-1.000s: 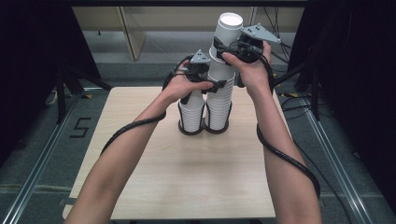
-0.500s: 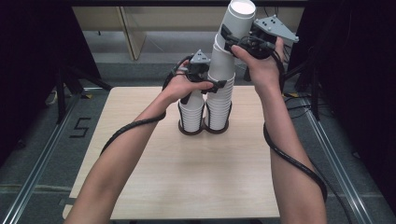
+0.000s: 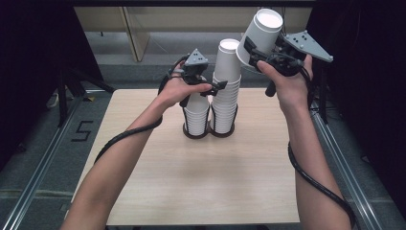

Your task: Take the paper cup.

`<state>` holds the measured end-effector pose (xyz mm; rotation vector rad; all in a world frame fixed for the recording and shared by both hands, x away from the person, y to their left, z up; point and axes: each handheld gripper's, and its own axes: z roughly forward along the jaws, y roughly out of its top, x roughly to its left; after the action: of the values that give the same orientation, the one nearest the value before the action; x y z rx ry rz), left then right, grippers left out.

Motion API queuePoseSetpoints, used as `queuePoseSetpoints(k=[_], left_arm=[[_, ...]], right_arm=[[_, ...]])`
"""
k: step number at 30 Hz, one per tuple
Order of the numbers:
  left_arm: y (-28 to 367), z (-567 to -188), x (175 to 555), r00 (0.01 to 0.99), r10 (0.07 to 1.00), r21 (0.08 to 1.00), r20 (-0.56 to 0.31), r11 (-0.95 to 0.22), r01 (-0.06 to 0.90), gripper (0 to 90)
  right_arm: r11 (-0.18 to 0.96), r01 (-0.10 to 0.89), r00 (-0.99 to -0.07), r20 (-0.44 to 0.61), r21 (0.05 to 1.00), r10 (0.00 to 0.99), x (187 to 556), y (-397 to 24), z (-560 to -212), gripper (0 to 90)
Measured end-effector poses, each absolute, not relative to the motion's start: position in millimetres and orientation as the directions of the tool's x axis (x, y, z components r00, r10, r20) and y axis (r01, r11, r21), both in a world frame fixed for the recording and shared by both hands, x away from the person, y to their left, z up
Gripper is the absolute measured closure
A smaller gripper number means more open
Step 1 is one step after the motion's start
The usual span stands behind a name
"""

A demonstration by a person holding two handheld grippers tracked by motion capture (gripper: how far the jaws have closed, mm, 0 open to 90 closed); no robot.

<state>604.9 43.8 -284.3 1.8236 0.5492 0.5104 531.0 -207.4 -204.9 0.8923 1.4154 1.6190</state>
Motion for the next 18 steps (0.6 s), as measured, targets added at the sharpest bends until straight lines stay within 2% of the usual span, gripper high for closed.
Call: queuePoseSetpoints(k=[9,18], left_arm=[[78.7,-282.3,564.9,0.795,0.601,0.954,0.076,-0.276,0.118,2.5],[106.6,-310.1,525.7,0.783,0.617,0.956,0.074,-0.268,0.121,3.0]], right_arm=[[-0.025,-0.085,-0.409,-0.012,0.996,0.913,506.5,-228.8,-239.8,19.9],[0.015,-0.020,-0.381,-0.021,1.000,0.924,487.1,-241.1,-295.1,19.9]])
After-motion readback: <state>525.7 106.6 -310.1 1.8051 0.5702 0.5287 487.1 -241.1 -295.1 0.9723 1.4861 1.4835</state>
